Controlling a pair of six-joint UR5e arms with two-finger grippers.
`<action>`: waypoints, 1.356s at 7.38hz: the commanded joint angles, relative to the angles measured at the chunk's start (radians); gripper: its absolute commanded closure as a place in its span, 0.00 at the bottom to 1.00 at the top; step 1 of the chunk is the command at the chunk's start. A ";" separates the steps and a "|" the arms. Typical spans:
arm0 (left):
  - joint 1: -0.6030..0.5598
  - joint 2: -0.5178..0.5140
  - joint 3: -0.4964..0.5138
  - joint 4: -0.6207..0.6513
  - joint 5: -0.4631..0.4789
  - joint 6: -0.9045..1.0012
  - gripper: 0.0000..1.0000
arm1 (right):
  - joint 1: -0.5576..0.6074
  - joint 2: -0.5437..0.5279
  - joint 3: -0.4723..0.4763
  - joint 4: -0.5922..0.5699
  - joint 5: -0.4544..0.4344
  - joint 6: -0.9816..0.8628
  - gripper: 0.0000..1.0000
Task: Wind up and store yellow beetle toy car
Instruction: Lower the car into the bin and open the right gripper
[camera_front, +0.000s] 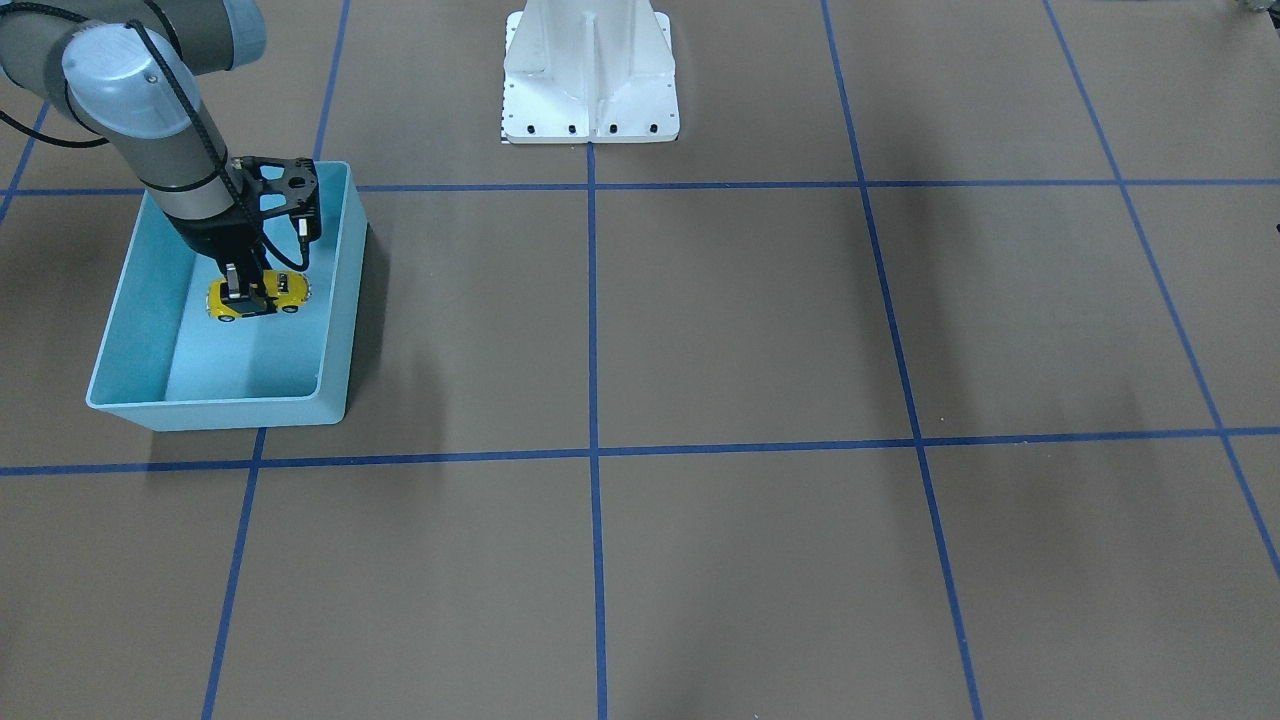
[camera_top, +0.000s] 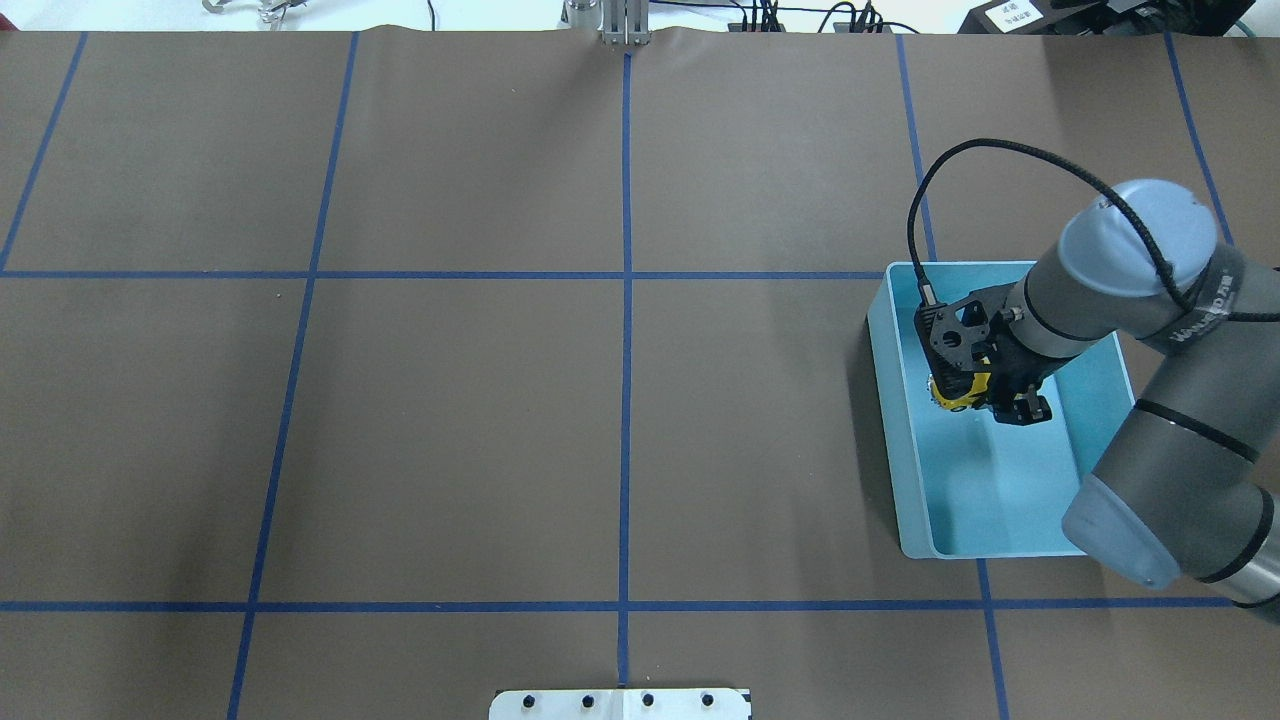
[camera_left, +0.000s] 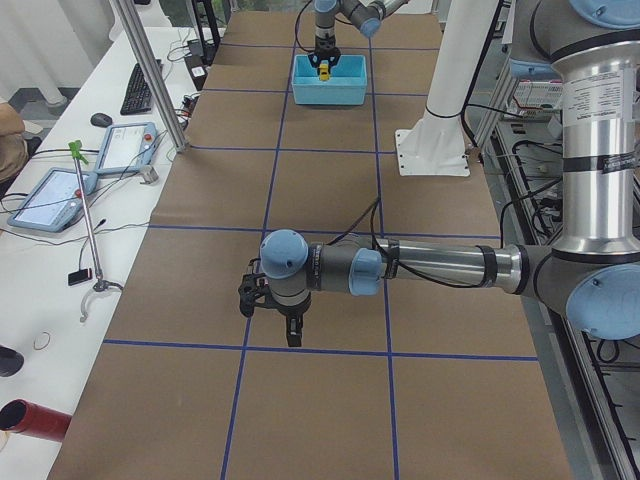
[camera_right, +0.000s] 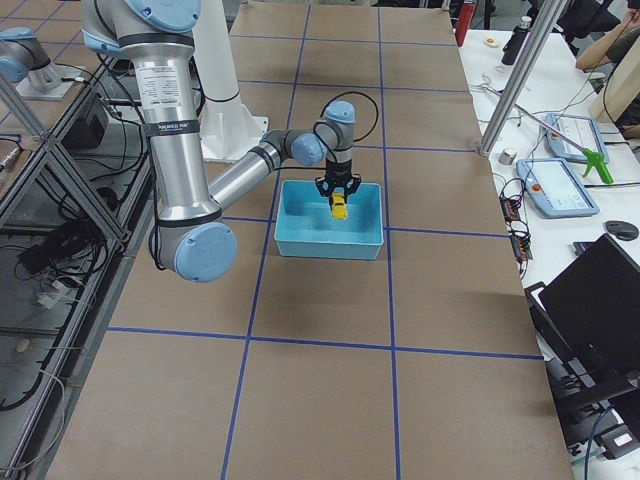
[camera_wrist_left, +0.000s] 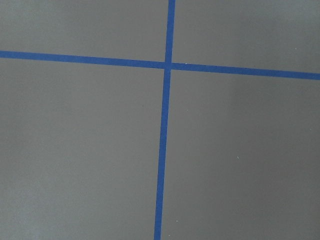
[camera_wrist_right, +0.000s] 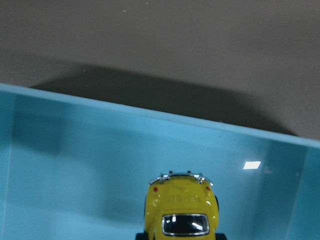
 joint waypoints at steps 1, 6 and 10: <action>0.000 -0.003 0.000 0.000 0.000 0.000 0.00 | -0.054 -0.014 -0.033 0.031 -0.004 0.088 1.00; 0.000 -0.003 0.000 0.000 0.000 0.000 0.00 | -0.061 -0.048 -0.044 0.095 0.003 0.088 0.00; 0.000 -0.009 0.000 0.001 0.000 0.000 0.00 | 0.045 -0.060 0.052 0.083 0.047 0.107 0.00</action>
